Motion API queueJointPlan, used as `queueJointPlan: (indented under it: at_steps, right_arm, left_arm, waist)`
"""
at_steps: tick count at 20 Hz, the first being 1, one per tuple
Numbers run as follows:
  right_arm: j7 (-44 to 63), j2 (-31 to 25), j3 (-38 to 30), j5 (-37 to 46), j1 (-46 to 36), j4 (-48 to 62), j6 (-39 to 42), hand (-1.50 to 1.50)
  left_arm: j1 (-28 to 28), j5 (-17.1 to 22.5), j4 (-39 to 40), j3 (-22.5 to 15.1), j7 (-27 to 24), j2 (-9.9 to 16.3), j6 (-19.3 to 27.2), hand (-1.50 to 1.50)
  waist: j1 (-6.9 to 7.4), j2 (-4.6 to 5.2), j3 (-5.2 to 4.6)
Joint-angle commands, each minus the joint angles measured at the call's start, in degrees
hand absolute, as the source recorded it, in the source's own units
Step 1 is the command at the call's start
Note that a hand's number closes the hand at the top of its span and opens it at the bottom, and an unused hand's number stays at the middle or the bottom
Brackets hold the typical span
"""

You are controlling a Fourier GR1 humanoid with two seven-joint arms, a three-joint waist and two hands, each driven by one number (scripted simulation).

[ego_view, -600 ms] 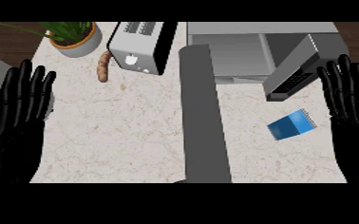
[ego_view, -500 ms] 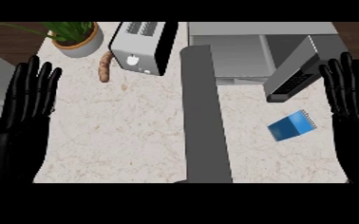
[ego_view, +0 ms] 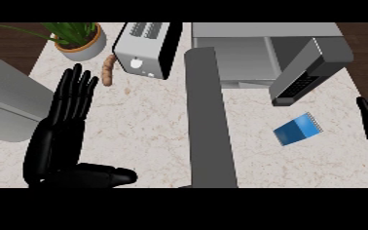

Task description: Pick up the milk, place it into the microwave and close the microwave

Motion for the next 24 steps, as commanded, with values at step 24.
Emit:
queueJointPlan:
  at_steps: [24]
  right_arm:
    - [-26.4,6.7,-7.2,5.8,8.6,24.9,7.0,-1.50]
  left_arm:
    - [10.5,-3.4,8.0,-25.3,-15.9,-1.5,18.7,-1.50]
  waist:
    - [0.68,-0.01,-0.01]
